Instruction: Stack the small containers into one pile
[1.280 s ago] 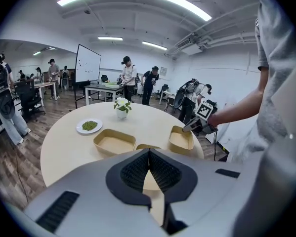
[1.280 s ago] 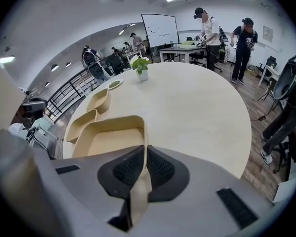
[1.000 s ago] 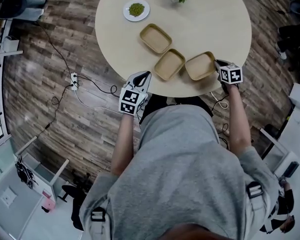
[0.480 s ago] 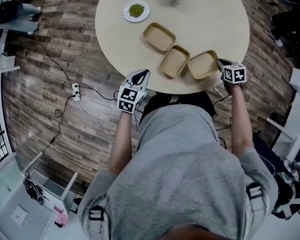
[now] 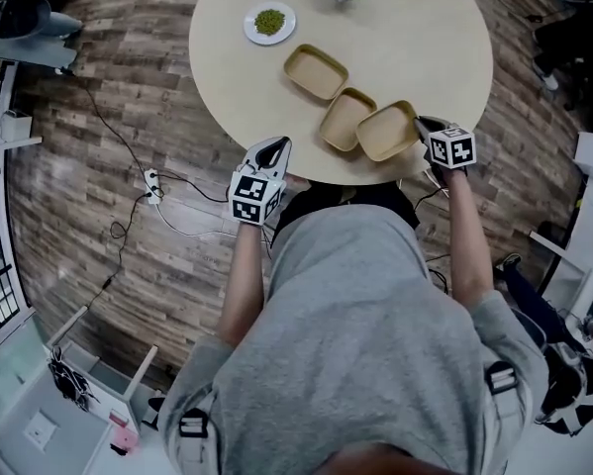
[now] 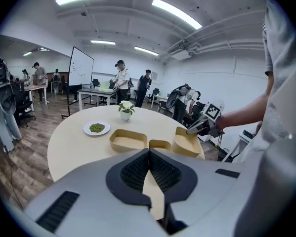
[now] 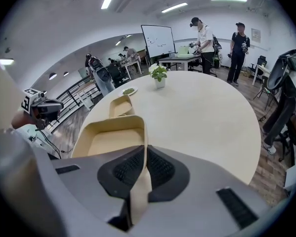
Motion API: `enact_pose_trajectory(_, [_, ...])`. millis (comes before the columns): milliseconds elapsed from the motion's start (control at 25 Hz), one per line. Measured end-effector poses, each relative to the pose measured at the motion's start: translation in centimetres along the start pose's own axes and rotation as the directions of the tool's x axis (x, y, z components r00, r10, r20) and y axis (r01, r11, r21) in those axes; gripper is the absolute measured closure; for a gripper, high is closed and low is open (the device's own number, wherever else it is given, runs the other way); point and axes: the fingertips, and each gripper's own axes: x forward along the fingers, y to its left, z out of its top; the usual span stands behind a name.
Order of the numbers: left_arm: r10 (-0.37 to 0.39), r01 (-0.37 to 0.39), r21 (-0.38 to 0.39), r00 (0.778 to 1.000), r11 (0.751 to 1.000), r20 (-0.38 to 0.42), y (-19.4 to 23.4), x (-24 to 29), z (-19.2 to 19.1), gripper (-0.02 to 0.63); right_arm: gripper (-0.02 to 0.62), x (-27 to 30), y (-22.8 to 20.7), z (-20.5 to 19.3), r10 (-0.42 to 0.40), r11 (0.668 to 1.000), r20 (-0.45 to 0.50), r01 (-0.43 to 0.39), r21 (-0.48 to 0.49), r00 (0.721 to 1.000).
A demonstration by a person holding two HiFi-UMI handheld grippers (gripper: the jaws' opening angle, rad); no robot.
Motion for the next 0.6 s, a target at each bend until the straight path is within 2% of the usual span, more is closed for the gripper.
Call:
enact_pose_trajectory(240, [0.002,-0.002,0.003,1.0,1.0,-0.02,-0.4,-1.0,-1.5,0.588,0.572,1.5,2.3,0.7,0.051,0.999,0.0,-0.051,0.012,0.999])
enact_pose_trajectory(600, [0.023,-0.023,-0.001,1.0,1.0,0.004,-0.5,-1.2,-0.3,0.588,0.572,2.6,4.8,2.2,0.113,0.993,-0.033,-0.114,-0.036,0.993])
